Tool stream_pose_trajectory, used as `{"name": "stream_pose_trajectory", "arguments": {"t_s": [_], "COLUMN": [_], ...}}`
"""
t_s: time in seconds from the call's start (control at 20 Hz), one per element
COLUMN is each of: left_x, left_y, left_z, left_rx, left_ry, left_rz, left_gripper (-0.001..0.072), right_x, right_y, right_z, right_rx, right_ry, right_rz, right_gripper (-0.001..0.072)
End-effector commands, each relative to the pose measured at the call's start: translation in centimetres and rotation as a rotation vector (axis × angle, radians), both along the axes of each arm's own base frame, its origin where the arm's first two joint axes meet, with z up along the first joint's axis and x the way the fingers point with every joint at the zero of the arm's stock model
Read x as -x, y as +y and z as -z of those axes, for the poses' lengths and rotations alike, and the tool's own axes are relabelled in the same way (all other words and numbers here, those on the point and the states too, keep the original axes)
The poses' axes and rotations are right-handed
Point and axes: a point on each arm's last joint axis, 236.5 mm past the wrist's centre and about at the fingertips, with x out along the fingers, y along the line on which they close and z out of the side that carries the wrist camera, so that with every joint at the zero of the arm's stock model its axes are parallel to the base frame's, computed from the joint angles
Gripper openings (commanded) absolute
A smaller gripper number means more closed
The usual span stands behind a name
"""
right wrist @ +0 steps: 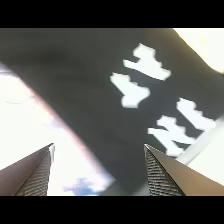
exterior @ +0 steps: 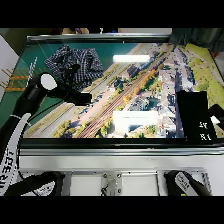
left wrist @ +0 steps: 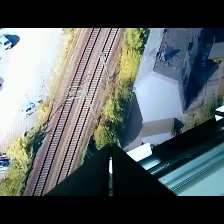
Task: Fold the clothes and pants, and hang the long-sleeved shirts on hangers.
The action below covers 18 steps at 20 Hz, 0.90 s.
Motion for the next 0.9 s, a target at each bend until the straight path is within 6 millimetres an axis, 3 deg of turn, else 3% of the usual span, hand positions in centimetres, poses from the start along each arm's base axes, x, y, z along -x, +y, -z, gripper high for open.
{"name": "stream_pose_trajectory", "arguments": {"t_s": [0.0, 0.05, 0.15, 0.25, 0.3, 0.4, 0.45, 0.6, 0.85], "left_x": [0.1, 0.1, -0.2, -0.3, -0.3, -0.3, -0.3, -0.3, -0.3], "left_y": [0.0, 0.0, -0.1, -0.1, -0.1, -0.1, -0.1, -0.1, -0.1], "left_z": [0.0, 0.0, -0.1, -0.1, -0.1, -0.1, -0.1, -0.1, -0.1], "left_rx": [0.0, 0.0, 0.005, 0.006, 0.007, 0.007, 0.007, 0.007, 0.007], "left_ry": [0.003, 0.004, -0.007, -0.011, -0.01, -0.011, -0.011, -0.011, -0.011], "left_rz": [0.002, 0.003, -0.003, -0.005, -0.005, -0.005, -0.005, -0.005, -0.005], "left_gripper": [0.0011, 0.0011, 0.0011, 0.0011, 0.0011, 0.0011, 0.0011, 0.0011, 0.0011], "right_x": [-3.5, -4.6, -5.2, -4.8, -4.5, -3.7, -3.3, -2.8, -2.7], "right_y": [6.8, 10.8, 17.4, 22.4, 24.5, 28.1, 29.2, 30.8, 30.9], "right_z": [-7.0, -8.7, -10.3, -10.2, -10.1, -9.9, -9.8, -9.7, -9.7], "right_rx": [-0.021, -0.06, -0.111, -0.127, -0.138, -0.148, -0.157, -0.17, -0.171], "right_ry": [-0.284, -0.359, -0.424, -0.412, -0.405, -0.395, -0.391, -0.385, -0.383], "right_rz": [-0.223, -0.348, -0.544, -0.705, -0.77, -0.904, -0.938, -0.987, -0.989], "right_gripper": [0.0609, 0.0609, 0.0608, 0.0603, 0.0545, 0.0108, 0.0017, 0.0017, 0.0017]}}
